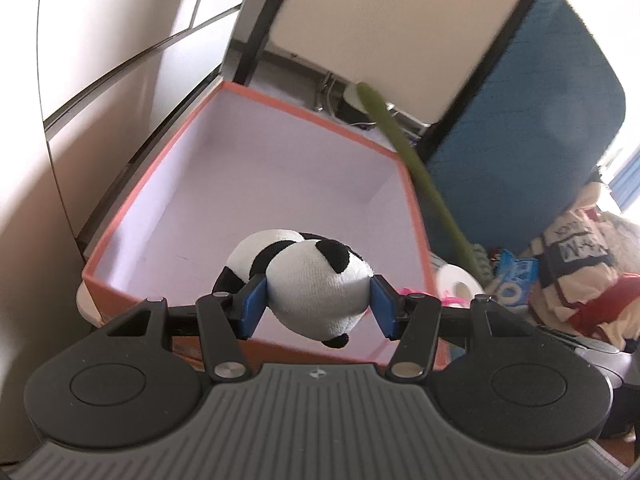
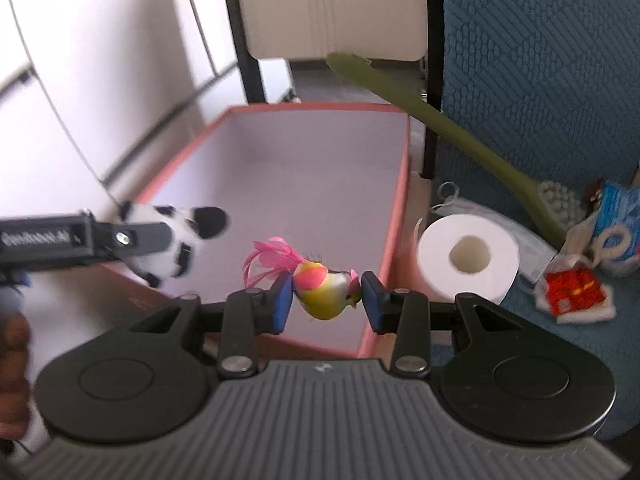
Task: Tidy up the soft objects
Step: 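Carry the panda and bird toy into the pink box with both tools, then open both tools to release the toys into the box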
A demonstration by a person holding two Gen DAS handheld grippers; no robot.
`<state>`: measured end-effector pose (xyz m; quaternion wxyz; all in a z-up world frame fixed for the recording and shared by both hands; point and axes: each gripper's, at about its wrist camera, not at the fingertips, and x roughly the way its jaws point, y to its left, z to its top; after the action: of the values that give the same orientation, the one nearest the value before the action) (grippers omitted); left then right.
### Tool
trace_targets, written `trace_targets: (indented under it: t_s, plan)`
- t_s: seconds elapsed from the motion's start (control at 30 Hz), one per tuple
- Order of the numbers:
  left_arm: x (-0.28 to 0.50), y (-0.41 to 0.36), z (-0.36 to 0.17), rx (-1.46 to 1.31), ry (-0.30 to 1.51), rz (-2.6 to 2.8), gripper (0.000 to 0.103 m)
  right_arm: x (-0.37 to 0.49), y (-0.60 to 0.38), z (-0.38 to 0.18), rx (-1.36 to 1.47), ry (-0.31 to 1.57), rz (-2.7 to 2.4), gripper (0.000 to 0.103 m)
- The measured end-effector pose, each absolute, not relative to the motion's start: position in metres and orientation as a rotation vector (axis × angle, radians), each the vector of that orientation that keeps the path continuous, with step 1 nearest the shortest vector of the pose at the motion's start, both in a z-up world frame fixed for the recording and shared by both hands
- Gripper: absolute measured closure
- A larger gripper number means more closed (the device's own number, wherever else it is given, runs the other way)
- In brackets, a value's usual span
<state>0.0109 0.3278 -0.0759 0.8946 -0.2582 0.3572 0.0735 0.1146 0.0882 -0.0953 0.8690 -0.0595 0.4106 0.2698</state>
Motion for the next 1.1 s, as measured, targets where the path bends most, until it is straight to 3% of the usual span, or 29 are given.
trace_targets:
  t_s: [0.67, 0.77, 1.1]
  plan:
    - [0.086, 0.391, -0.132, -0.526, 0.861, 0.221, 0.041, 0.176, 0.123, -0.146, -0.117, 0.989, 0.586, 0.059]
    - [0.084, 0.393, -0.132, -0.552, 0.845, 0.217, 0.027, 0.179, 0.122, -0.146, -0.093, 1.002, 0.596, 0.052]
    - [0.066, 0.38, -0.11, -0.519, 0.792, 0.231, 0.026, 0.161, 0.106, -0.12, -0.07, 0.931, 0.622, 0.049]
